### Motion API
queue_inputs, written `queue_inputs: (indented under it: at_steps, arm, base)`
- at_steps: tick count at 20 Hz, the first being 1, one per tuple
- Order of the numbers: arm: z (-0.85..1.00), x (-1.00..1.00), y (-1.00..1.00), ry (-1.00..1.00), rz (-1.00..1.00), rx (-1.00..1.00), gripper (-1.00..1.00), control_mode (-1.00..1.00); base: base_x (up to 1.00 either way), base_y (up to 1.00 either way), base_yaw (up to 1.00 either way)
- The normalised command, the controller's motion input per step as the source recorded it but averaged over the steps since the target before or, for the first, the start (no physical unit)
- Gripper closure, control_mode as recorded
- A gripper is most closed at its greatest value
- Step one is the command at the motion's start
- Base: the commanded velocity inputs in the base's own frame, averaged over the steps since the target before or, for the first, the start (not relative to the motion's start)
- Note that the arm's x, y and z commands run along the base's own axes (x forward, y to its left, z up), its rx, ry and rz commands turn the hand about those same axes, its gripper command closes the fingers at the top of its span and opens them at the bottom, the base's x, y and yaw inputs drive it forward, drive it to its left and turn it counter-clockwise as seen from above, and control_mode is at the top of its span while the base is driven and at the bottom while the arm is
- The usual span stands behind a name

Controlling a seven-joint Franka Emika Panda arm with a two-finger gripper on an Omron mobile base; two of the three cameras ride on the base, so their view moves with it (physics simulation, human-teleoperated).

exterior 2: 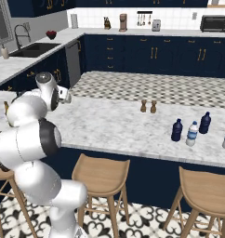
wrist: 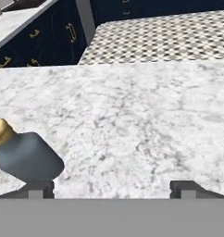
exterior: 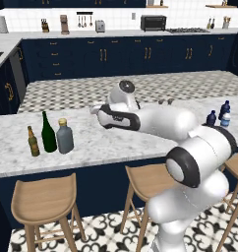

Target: Move the plastic bottles in the middle to the plastics group, and the glass bottles in the middle to the glass group.

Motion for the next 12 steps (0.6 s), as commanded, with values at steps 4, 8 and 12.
queue_inputs:
  at_steps: [4, 8, 12]
  arm:
    - [0.12, -0.48, -1.00, 0.00, 0.00, -0.09, -1.00, -1.00]
    - [0.26, -0.56, -0.84, 0.00, 0.00, -0.19, -1.00, -1.00]
    - [0.30, -0.63, -0.72, 0.00, 0.00, -0.19, -1.00, -1.00]
  base:
    - [0.00, 0.00, 0.00]
    - [0.00, 0.00, 0.00]
    - [0.00, 0.00, 0.00]
